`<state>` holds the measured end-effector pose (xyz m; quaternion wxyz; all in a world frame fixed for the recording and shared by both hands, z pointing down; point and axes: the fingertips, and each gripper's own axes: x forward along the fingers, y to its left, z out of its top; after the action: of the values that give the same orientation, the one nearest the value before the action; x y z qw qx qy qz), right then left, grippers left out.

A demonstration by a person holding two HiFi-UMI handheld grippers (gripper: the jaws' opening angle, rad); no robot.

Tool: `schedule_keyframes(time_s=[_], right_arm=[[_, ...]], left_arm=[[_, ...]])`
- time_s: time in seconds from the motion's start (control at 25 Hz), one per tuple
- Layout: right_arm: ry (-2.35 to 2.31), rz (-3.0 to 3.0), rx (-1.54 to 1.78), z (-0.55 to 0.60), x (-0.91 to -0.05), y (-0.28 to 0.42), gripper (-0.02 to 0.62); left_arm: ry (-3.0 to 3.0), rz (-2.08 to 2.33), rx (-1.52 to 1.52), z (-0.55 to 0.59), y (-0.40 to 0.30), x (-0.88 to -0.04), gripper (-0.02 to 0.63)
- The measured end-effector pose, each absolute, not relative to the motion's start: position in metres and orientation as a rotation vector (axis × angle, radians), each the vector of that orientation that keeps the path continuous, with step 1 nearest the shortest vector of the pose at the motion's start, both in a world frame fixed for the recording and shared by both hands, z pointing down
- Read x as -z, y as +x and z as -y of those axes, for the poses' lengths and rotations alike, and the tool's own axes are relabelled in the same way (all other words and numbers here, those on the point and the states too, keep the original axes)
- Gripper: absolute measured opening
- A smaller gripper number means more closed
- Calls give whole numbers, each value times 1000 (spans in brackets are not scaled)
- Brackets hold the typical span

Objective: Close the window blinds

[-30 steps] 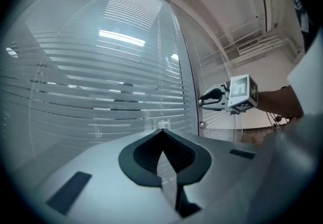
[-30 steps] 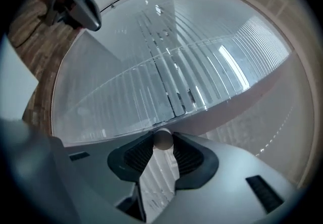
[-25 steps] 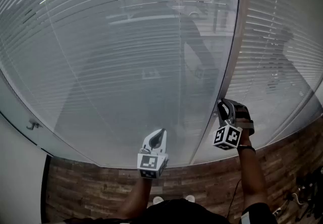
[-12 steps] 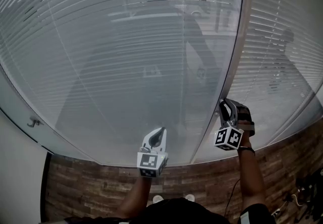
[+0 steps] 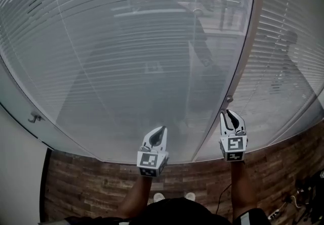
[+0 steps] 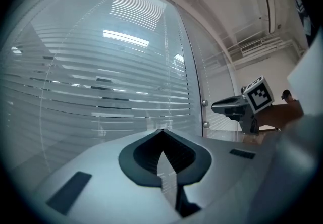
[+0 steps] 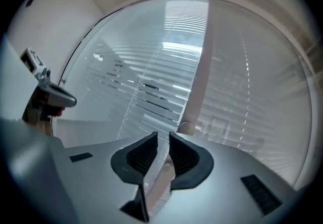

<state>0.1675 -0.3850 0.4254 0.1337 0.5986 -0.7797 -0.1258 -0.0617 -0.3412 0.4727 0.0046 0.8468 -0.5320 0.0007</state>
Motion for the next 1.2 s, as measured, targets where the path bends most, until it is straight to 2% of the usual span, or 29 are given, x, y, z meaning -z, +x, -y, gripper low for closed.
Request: schedule_keyframes(time_s=[0.12,0.52,0.76,1.0,1.2], right_arm=[[1848,2355,267,373,-425,156,3],[1964,2387,38,337,-458,114,3],[1916,2411,58,321,-456,80,3],[1854,2443,165,295,-453,57,3],[1824,2439,182,255,-454,73,3]], left_arm=[[2653,1679,-10,335,-73,-476,0],[2580,1703,8,316,-126,-473,0],[2596,1691,-21,306,-144,-475,0],[2609,1708,4,282,-138,-465,0],[2610,1722,6,247,-116,-460,0]])
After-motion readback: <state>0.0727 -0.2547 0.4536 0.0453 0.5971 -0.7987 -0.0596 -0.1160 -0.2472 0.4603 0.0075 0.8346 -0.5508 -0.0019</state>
